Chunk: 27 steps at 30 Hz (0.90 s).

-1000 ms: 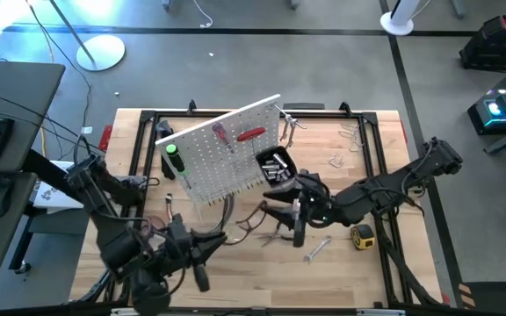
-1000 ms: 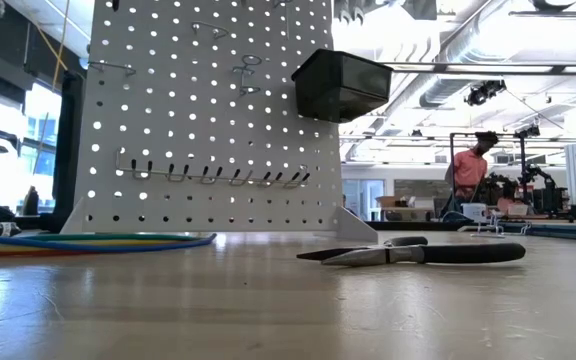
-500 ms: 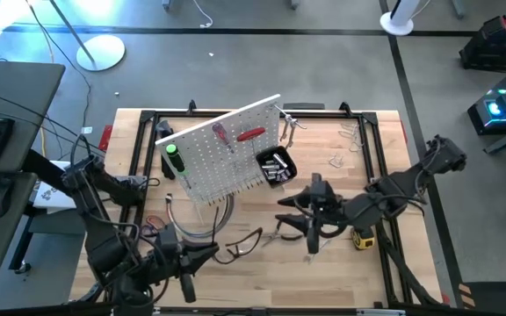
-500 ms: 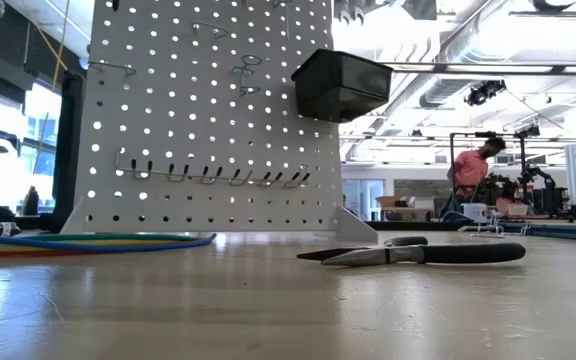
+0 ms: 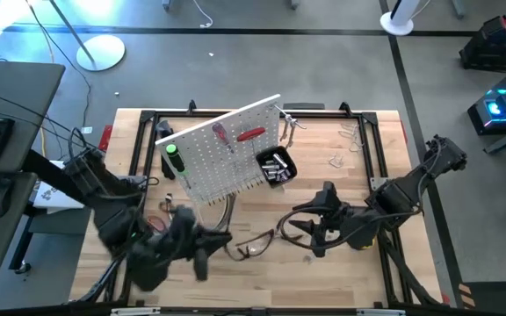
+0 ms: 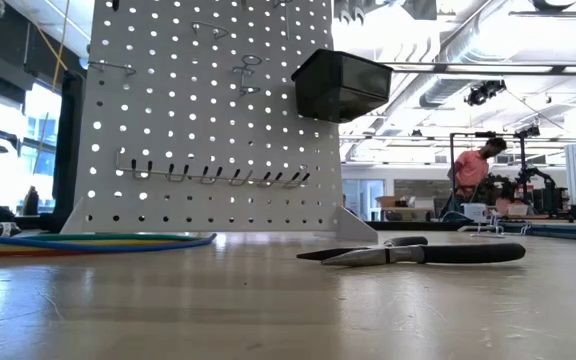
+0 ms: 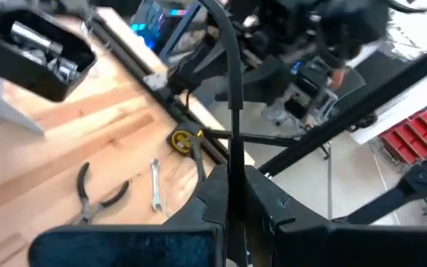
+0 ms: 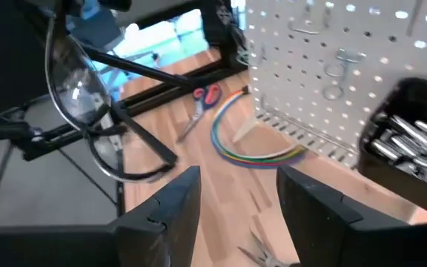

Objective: Hang tools onto peg board
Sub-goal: Hang the safety glasses on the peg board

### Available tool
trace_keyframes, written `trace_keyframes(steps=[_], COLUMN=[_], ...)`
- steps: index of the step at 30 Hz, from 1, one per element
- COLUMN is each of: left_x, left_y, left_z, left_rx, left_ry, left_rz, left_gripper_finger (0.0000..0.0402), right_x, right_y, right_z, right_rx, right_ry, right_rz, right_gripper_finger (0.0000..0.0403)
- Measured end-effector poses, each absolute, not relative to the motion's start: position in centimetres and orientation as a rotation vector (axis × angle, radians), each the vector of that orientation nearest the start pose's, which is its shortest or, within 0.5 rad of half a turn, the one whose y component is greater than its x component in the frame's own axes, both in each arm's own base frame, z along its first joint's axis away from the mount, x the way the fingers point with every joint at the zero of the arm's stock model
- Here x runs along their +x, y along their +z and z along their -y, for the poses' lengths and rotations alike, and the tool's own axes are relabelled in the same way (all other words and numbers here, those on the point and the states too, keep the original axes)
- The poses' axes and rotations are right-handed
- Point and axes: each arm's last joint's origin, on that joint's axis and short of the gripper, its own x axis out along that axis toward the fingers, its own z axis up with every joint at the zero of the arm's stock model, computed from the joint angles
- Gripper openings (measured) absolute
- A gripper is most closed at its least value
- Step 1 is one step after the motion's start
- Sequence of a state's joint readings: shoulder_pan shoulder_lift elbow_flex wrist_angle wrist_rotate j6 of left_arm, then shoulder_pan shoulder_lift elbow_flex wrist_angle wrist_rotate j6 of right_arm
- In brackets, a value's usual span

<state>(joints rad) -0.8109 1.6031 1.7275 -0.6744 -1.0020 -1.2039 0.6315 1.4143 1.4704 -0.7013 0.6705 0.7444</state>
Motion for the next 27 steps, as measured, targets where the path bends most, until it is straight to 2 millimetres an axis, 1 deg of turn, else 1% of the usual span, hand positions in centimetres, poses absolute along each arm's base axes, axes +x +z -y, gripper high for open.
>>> trace_keyframes(steps=[4,7,10,12,15,17,21,24,27], left_x=[26.3,27.0,27.5,27.6,28.3,28.7,30.5,31.3,31.5], left_y=[41.2,40.8,40.7,40.6,40.3,40.1,39.5,38.9,39.0], left_z=[20.2,18.8,17.5,16.5,14.5,13.0,10.8,10.0,9.7], left_rx=[-0.811,-0.856,-0.878,-0.877,-0.849,-0.826,-0.795,-0.786,-0.790], left_ry=[0.381,0.376,0.352,0.361,0.431,0.478,0.490,0.517,0.516], left_rz=[-0.248,-0.348,-0.520,-0.650,-0.810,-0.887,-0.928,-0.940,-0.931], left_gripper_finger=[0.0012,0.0012,0.0012,0.0012,0.0012,0.0012,0.0012,0.0012,0.0012], right_x=[24.4,24.0,23.5,23.4,23.4,23.5,23.8,23.9,23.8], right_y=[38.0,37.3,36.9,36.2,34.9,33.7,31.9,31.5,31.8], right_z=[-15.8,-15.9,-15.8,-15.9,-15.9,-16.0,-16.5,-17.2,-17.7], right_rx=[0.360,0.344,0.327,0.329,0.360,0.400,0.466,0.483,0.468], right_ry=[-0.255,-0.275,-0.300,-0.321,-0.352,-0.371,-0.349,-0.295,-0.255], right_rz=[-0.491,-0.540,-0.571,-0.583,-0.601,-0.602,-0.597,-0.579,-0.549], right_gripper_finger=[0.0172,0.0172,0.0172,0.0172,0.0172,0.0172,0.0172,0.0172,0.0172])
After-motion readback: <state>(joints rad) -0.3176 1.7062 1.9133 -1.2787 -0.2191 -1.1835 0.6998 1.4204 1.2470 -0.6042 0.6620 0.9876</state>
